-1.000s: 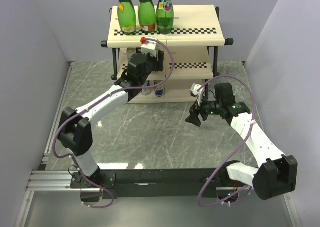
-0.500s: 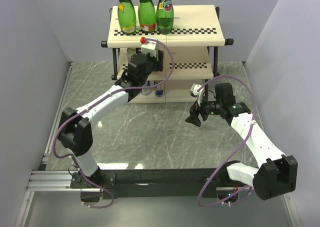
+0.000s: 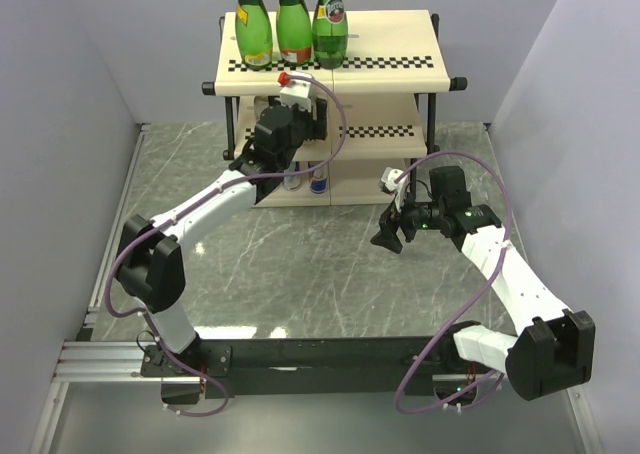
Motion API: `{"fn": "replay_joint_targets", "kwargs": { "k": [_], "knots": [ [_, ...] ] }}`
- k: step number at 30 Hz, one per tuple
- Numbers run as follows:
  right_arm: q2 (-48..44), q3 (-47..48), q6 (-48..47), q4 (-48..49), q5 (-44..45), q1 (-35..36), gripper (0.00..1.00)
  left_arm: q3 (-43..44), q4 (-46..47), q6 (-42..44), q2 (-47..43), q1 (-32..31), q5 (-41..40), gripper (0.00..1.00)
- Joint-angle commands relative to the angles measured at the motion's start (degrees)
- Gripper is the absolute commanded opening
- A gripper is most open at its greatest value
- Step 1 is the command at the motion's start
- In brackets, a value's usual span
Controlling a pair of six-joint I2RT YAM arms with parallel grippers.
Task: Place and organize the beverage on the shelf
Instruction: Place the drink on the shelf.
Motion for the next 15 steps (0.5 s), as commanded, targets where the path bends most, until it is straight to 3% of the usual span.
{"fn": "replay_joint_targets", "kwargs": {
  "k": [1,15],
  "knots": [
    [-1.4,2.1,-0.8,0.0,-0.8,-0.5,0.82,3.6,7.4,-0.4,-2.5,0.1,-0.6,0.78],
    [-1.4,2.2,-1.0,-0.1,-0.8,-0.9,0.82,0.9,7.1,-2.2,-6.1,0.1,0.7,0.99]
  ]
}}
